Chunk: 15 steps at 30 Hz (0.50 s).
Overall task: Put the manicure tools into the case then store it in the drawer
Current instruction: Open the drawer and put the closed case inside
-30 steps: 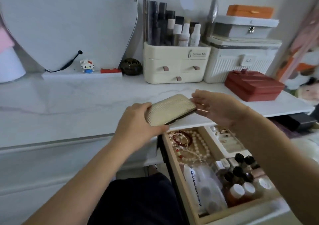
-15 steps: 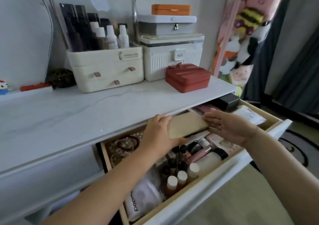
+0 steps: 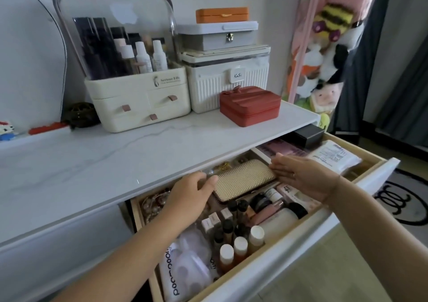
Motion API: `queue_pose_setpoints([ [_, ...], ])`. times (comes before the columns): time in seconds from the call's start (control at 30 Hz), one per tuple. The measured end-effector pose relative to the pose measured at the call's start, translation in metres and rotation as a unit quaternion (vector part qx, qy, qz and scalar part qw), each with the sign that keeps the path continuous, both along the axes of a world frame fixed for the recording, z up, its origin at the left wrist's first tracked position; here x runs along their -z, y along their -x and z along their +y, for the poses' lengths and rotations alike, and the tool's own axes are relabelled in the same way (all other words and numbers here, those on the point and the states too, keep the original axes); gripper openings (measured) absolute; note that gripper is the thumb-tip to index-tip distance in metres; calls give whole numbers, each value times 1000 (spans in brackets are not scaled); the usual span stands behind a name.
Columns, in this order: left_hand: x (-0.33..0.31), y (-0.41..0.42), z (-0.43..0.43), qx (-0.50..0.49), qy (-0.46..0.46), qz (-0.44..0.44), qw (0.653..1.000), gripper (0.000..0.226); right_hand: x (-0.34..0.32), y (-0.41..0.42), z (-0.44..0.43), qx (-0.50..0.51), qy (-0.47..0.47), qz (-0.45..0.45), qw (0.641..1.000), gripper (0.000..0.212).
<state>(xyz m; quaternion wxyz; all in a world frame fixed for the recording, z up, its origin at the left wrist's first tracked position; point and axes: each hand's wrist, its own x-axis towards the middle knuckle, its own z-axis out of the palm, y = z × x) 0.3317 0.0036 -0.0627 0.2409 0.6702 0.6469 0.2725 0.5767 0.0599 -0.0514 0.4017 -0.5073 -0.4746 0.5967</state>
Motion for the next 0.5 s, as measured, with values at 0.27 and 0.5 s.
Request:
queue_pose_setpoints([
  [0.27, -3, -10, -8, 4, 91, -172, 981, 35, -1, 15, 13, -16, -15, -18, 1000, 52],
  [0.5, -3, -1, -10, 36, 116, -133, 984, 95, 1, 13, 9, -116, -126, -254, 952, 60],
])
